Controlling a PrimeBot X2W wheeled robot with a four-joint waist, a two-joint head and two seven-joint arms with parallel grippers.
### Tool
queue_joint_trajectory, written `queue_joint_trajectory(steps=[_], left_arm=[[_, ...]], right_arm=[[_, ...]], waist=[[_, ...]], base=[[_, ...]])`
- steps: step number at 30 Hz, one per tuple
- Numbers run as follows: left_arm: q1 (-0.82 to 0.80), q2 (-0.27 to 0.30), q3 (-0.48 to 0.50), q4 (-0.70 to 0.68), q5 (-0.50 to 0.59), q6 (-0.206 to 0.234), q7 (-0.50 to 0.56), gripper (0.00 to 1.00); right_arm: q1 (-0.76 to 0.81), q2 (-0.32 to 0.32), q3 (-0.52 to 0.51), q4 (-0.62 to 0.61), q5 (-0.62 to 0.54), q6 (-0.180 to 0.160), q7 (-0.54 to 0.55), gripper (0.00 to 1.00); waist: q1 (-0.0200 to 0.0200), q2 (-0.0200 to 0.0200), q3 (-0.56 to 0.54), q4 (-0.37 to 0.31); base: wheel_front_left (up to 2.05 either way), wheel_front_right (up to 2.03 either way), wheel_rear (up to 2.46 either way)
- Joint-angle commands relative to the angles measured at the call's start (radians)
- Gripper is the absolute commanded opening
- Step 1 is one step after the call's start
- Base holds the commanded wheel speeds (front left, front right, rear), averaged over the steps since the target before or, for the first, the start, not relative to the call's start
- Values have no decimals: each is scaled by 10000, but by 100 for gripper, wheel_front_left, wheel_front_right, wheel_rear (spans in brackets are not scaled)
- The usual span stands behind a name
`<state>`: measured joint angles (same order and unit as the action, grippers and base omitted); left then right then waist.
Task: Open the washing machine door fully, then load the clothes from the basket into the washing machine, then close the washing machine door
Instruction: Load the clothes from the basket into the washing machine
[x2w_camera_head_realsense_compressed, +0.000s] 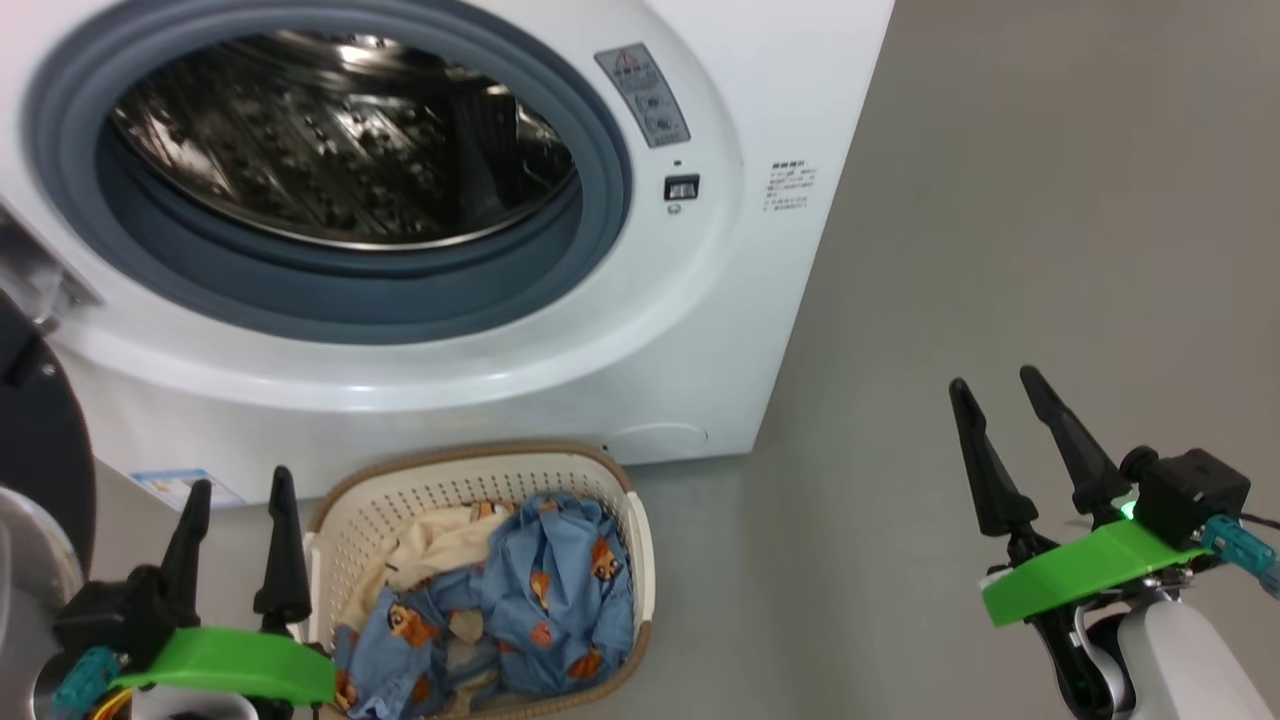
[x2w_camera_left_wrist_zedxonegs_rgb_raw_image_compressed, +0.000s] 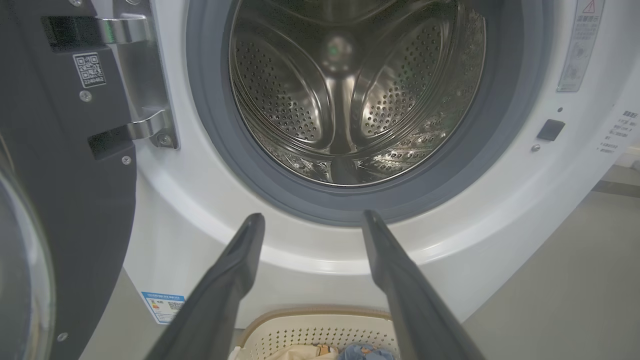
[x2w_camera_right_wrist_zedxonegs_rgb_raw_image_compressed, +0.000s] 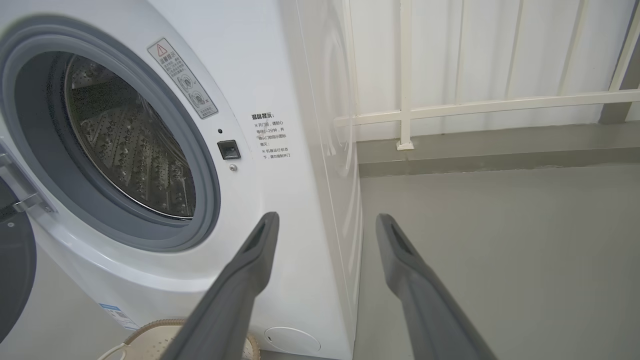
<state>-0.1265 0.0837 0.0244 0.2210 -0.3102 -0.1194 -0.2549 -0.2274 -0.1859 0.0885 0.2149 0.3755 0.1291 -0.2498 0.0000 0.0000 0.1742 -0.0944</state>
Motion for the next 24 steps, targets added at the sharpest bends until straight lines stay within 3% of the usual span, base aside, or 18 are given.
queue_joint_trajectory(steps=[1, 13, 24], left_arm=[[-432, 285, 252, -178, 67, -23, 2, 100], [-1552, 662, -300, 400, -112, -74, 422, 100], [-3377, 1127, -1781, 2532, -1170, -110, 668, 100]], right_arm=[[-301, 20, 174, -307, -123, 16, -120, 100], [-956, 328, -24, -433, -164, 16, -120, 100], [-1797, 690, 45, -445, -64, 16, -120, 100]], waist=[[0, 0, 542, -137], [0, 0, 2564, -521], [0, 0, 4420, -889]], base=[[0, 0, 0], [0, 0, 0], [0, 0, 0]])
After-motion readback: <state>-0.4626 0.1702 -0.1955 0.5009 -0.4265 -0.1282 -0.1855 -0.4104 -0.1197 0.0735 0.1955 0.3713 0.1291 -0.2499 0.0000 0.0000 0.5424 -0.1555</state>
